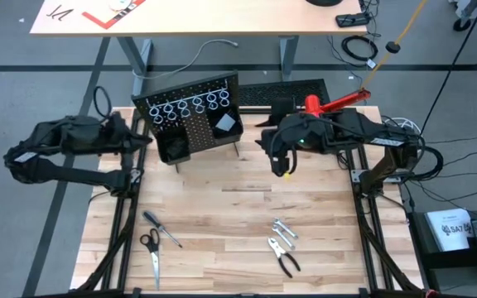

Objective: Hang tools onto peg board
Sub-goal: Remove the black allen wrench set from the top black basket on the pegboard to the table

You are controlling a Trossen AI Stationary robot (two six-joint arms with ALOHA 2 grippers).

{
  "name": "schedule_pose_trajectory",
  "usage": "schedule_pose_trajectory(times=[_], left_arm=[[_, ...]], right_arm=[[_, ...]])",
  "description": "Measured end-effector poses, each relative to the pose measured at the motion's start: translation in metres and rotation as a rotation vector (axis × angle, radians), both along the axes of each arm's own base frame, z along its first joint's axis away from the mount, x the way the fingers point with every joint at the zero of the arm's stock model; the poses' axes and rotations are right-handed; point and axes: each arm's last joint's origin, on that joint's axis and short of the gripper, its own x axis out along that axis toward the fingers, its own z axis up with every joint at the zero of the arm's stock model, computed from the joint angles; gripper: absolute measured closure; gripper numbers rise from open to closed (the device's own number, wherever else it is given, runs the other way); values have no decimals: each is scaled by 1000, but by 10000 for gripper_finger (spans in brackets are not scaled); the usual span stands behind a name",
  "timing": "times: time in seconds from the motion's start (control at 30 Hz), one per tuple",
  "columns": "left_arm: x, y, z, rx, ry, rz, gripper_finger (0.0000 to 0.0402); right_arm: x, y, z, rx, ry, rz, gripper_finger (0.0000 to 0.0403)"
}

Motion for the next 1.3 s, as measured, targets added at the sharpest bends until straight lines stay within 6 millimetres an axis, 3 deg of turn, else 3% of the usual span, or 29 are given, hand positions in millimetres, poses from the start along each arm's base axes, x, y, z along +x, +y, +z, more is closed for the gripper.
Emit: schedule_pose_trajectory(times=[0.23,0.57,0.7,0.9,1.1,1.3], left_arm=[[-24,4,-9,10,45,249,389],[-24,11,-8,119,37,506,389],[-18,12,-8,141,57,527,388],[-14,12,-9,146,73,525,388],[-11,13,-4,220,73,489,388],[-8,12,-2,245,61,454,388]], right_arm=[[3,-13,3,29,-35,21,186],[13,-38,5,8,-84,43,217],[12,-45,5,-38,-57,23,253],[11,-60,7,-102,-59,-48,388],[8,-97,14,-95,-153,-172,401],[2,-130,14,24,-201,-6,402]])
